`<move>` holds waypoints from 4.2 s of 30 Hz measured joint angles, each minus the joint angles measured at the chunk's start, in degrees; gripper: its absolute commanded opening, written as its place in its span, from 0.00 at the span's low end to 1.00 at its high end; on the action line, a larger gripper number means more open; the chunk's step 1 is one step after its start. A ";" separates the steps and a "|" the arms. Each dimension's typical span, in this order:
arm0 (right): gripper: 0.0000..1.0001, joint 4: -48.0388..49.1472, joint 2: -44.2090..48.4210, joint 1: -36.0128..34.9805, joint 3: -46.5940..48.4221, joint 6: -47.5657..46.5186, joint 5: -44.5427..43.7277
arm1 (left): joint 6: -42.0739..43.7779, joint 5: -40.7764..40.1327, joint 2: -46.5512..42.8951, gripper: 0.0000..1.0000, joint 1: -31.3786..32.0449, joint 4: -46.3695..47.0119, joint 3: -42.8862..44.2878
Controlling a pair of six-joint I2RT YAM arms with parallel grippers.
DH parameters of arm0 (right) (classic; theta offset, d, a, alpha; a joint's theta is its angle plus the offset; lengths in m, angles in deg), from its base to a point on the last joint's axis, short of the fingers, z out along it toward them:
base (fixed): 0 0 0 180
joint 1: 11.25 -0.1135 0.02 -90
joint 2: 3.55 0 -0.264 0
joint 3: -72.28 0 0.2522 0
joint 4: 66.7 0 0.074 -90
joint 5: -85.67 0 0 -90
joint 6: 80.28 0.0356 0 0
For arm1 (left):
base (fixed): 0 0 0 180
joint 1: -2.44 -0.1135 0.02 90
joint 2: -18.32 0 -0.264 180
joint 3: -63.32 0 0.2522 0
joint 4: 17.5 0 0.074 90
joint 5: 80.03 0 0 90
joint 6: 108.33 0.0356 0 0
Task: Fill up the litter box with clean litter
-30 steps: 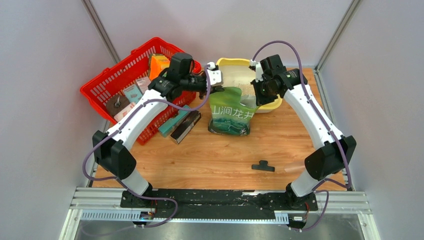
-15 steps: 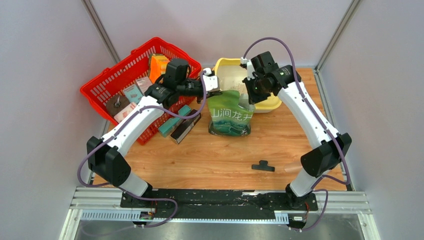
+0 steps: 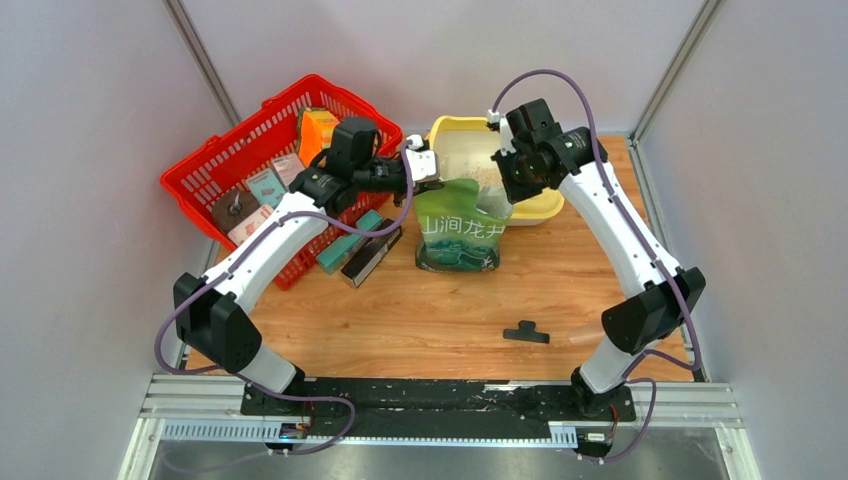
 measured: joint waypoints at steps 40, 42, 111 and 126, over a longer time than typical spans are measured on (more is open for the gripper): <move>0.87 4.55 26.43 51.01 -62.69 -82.51 0.59 | -21.18 0.83 -10.49 0.57 1.99 5.64 -0.57; 0.86 6.12 25.27 53.16 -62.97 -85.66 0.37 | -21.38 0.74 -10.14 0.57 1.99 5.03 -0.42; 0.00 -6.73 0.24 1.36 -1.38 -42.77 43.89 | 62.82 -13.35 -19.78 0.60 3.43 23.43 -22.40; 0.00 -6.78 3.19 -1.25 -2.95 -39.36 35.04 | 63.58 -15.89 -18.56 0.52 3.48 32.81 -24.15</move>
